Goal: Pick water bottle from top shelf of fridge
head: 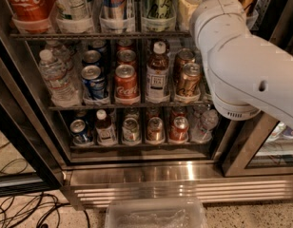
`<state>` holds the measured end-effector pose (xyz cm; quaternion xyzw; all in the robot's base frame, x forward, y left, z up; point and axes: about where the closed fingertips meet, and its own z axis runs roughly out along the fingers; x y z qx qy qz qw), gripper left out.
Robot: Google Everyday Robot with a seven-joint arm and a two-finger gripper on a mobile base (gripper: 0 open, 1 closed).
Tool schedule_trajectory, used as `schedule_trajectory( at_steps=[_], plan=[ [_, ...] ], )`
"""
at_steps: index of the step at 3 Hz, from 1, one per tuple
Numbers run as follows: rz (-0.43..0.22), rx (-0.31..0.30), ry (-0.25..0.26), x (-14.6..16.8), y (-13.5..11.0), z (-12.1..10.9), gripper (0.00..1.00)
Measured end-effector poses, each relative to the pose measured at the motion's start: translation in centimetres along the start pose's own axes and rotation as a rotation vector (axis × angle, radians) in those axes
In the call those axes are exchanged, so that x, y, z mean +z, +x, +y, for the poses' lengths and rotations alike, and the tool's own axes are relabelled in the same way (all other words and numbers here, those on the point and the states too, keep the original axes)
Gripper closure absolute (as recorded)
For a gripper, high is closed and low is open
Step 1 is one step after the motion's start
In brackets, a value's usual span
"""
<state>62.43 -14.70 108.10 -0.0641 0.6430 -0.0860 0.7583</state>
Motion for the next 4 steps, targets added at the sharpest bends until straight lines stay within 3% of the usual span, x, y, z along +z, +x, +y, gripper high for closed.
schedule_trajectory(
  at_steps=[1,4],
  plan=[
    [0.002,-0.008,0.002,0.48,0.25,-0.15,0.35],
    [0.014,-0.007,-0.009,0.92,0.53,-0.12,1.00]
  ],
)
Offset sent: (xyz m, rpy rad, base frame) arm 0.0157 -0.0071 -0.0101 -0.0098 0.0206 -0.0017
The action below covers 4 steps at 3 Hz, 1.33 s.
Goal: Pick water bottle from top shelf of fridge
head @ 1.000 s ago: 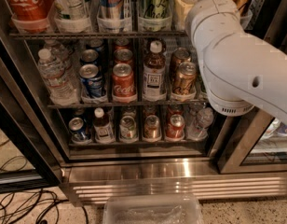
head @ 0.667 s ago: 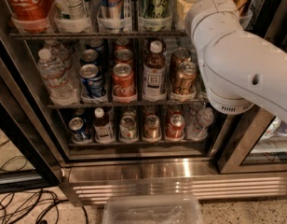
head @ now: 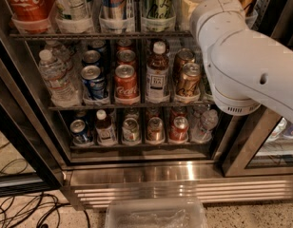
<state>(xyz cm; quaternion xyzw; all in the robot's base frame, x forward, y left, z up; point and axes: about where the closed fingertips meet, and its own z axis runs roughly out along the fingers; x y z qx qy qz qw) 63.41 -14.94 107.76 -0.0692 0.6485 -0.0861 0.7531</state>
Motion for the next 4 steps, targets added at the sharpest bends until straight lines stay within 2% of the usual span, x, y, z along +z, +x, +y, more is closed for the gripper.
schedule_trajectory(
  at_steps=[1,2,3,4],
  plan=[
    [-0.001,0.000,-0.001,0.0,-0.1,0.0,1.00],
    [-0.034,0.041,-0.011,-0.3,-1.5,0.1,1.00],
    [-0.072,0.132,-0.044,-1.2,-4.2,-0.4,1.00],
    [-0.083,0.208,-0.099,-2.5,-6.1,-0.7,1.00]
  ],
)
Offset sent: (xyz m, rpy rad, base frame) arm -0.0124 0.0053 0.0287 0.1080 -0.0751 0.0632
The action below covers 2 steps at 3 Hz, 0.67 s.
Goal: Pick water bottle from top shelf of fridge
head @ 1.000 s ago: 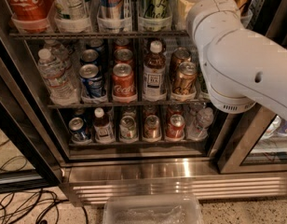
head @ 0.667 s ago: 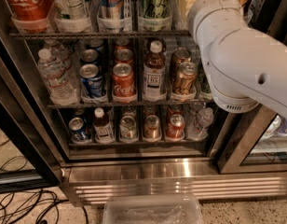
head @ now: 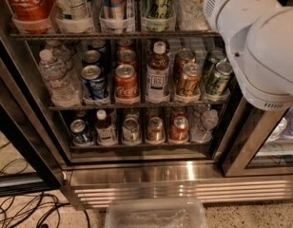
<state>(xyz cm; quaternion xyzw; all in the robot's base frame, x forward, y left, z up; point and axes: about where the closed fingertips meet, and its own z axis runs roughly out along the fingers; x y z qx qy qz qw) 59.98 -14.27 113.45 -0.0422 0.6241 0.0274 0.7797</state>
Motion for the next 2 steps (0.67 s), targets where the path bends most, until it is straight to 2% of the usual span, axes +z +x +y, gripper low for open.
schedule_trajectory(
  at_steps=[1,2],
  plan=[
    [0.062,0.014,-0.038,-2.7,0.2,-0.7,1.00],
    [0.202,-0.011,-0.095,-7.1,2.8,0.7,1.00]
  ],
)
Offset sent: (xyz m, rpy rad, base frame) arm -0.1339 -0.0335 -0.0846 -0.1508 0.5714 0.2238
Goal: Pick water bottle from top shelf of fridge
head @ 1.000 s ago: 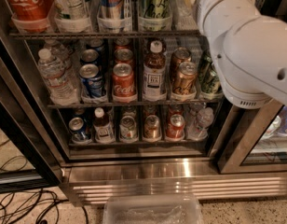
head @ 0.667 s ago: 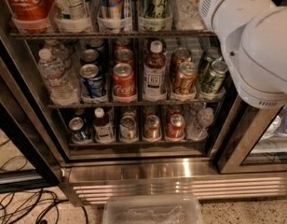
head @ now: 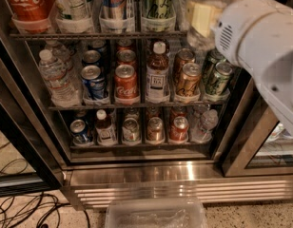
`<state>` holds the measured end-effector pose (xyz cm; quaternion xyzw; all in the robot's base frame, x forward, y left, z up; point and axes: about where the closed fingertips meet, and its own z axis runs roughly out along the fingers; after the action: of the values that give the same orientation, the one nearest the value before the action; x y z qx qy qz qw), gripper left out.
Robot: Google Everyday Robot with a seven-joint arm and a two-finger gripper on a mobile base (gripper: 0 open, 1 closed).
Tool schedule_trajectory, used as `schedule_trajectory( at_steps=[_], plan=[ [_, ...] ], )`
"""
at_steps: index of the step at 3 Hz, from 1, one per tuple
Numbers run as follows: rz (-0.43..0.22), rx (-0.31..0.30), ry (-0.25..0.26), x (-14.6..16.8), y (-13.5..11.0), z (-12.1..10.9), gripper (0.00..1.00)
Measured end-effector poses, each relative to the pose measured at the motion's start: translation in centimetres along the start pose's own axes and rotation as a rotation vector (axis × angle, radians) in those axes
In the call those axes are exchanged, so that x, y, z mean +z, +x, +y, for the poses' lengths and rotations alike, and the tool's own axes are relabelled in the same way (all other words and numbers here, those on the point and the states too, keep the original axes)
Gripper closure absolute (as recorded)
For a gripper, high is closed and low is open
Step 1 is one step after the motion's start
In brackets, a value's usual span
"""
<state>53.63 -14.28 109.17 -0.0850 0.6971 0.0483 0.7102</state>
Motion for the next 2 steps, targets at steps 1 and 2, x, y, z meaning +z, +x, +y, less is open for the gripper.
schedule_trajectory(
  at_steps=[1,2],
  plan=[
    [0.153,0.044,-0.031,-5.0,4.8,0.3,1.00],
    [0.233,0.111,-0.065,-8.0,6.3,-2.6,1.00]
  ],
)
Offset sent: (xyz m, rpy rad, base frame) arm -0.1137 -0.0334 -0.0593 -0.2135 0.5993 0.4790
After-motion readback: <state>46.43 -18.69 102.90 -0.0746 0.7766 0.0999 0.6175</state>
